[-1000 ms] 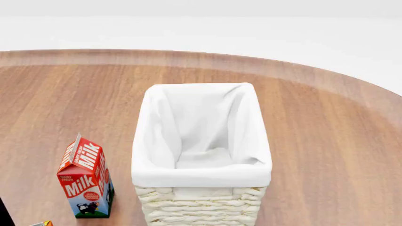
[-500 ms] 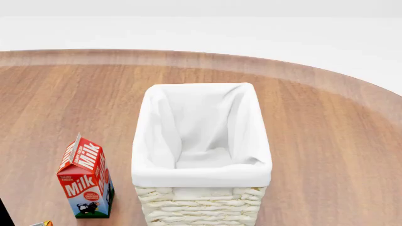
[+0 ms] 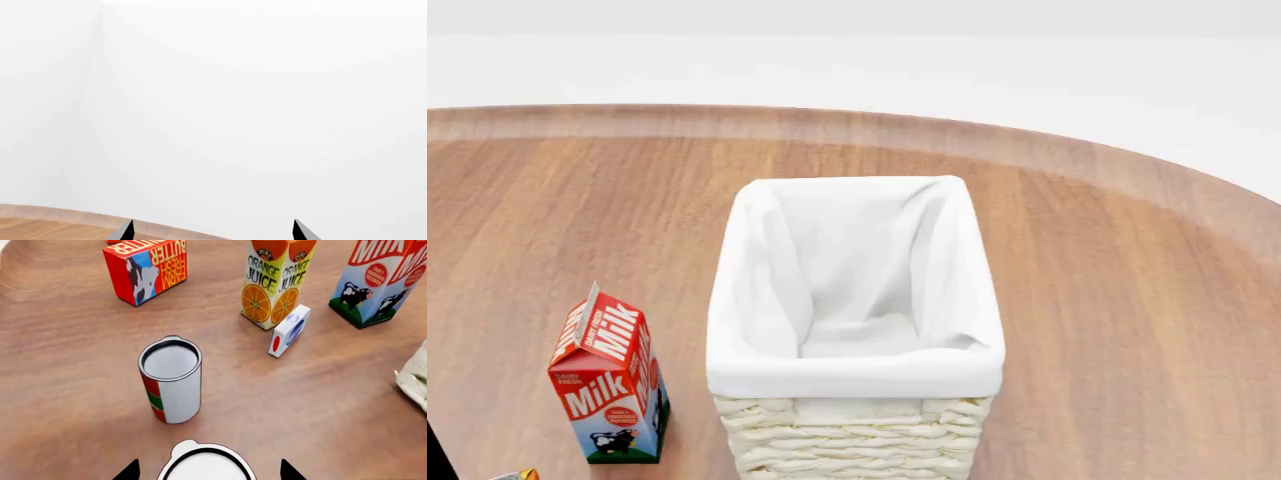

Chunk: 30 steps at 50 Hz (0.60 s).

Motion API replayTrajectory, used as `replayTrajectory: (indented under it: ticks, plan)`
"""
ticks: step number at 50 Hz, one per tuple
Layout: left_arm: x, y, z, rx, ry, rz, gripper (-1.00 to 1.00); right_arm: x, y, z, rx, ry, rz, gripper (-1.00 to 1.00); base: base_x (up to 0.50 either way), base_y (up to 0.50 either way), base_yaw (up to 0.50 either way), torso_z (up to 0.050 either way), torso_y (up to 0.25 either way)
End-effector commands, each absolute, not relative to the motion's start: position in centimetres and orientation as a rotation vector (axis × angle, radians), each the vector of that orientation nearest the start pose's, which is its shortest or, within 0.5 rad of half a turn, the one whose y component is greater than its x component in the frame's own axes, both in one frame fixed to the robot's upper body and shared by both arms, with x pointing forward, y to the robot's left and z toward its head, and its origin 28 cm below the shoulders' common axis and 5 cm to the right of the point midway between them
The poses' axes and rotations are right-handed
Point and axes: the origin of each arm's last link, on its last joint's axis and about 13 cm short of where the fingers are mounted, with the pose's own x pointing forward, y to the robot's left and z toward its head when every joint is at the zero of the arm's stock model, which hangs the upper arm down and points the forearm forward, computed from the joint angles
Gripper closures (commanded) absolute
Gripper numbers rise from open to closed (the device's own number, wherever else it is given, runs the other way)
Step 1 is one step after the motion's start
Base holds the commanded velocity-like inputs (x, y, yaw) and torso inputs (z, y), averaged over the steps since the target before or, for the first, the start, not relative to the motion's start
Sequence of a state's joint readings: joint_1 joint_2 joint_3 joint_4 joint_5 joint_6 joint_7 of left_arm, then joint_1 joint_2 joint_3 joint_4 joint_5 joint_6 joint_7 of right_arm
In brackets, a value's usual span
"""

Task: Pick up the alphabet soup, and put it in the basket.

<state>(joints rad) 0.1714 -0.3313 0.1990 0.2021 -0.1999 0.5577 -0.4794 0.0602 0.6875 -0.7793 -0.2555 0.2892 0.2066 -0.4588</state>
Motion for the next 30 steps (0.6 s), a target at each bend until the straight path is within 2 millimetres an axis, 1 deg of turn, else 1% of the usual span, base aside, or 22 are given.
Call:
replayTrajectory:
  ticks: [1, 19, 30]
  plan:
    - [16.9, 23.0, 5.9, -0.109, -0.515, 0.198, -1.00, 16.0, -11.8, 1.2, -0.337, 0.404, 1.212, -1.00, 0.00, 0.00, 0.00, 0.000, 0.000]
    - [16.9, 23.0, 6.0, -0.108, -0.514, 0.197, -1.00, 16.0, -11.7, 0.8, -0.359, 0.428, 1.214, -1.00, 0.00, 0.00, 0.00, 0.000, 0.000]
    - [16.9, 23.0, 5.9, -0.108, -0.514, 0.197, -1.00, 16.0, -11.6, 0.1, -0.386, 0.454, 1.213, -1.00, 0.00, 0.00, 0.00, 0.000, 0.000]
